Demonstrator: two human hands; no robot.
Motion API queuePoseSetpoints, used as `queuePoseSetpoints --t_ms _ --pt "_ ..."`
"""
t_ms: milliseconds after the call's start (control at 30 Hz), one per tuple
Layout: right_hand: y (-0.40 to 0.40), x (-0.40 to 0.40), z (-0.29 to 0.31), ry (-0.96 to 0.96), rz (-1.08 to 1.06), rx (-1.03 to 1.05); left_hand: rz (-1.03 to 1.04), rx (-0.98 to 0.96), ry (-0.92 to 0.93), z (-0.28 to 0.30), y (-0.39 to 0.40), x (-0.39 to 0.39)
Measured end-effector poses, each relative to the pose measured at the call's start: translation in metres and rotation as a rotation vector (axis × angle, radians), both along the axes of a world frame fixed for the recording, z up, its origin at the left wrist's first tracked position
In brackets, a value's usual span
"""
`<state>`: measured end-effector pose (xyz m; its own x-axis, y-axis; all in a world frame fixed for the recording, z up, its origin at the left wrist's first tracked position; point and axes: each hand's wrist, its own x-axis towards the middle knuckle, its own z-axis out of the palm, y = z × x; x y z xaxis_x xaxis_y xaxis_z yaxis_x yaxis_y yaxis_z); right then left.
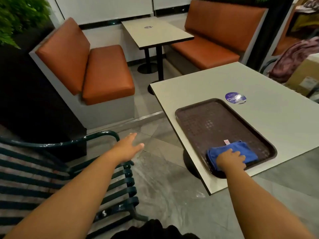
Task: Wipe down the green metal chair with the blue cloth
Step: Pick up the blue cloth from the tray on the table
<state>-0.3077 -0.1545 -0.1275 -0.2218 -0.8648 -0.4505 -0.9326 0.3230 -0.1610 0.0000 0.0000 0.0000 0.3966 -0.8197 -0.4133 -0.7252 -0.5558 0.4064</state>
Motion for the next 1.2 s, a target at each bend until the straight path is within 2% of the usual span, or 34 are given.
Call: queuePoseSetpoints --t_ms 133,233,333,467,567,667,733,800,933,1033,1200 --pt "0.004 -0.015 -0.006 0.04 0.111 -0.073 0.016 0.042 0.05 -0.005 0.001 -0.003" --pt "0.002 -0.019 -0.008 0.085 0.124 -0.148 0.03 0.055 0.063 -0.011 0.003 -0.001" --pt "-0.002 -0.022 -0.014 0.05 0.124 -0.183 0.034 0.064 0.059 -0.015 0.006 0.003" --pt "-0.011 -0.025 -0.017 0.162 0.188 -0.206 0.054 0.064 0.069 -0.022 0.011 0.008" --pt "-0.024 -0.028 -0.01 0.251 0.235 -0.149 0.083 0.073 0.089 -0.027 0.017 0.016" --pt "-0.026 -0.028 -0.015 0.217 0.283 -0.24 0.11 0.097 0.112 -0.031 0.024 0.023" --pt "-0.027 -0.029 -0.014 0.186 0.266 -0.2 0.131 0.099 0.132 -0.031 0.029 0.026" --pt "-0.031 -0.029 -0.002 0.04 0.215 -0.159 0.14 0.099 0.136 -0.031 0.033 0.031" --pt "-0.023 -0.01 0.037 -0.622 0.064 -0.216 0.165 0.077 0.158 -0.031 0.038 0.042" --pt "0.002 0.026 0.065 -1.173 -0.112 0.038 0.179 0.062 0.178 -0.031 0.042 0.042" --pt "0.042 0.099 0.077 -1.544 -0.091 0.441 0.189 -0.041 0.329 -0.024 0.044 0.034"
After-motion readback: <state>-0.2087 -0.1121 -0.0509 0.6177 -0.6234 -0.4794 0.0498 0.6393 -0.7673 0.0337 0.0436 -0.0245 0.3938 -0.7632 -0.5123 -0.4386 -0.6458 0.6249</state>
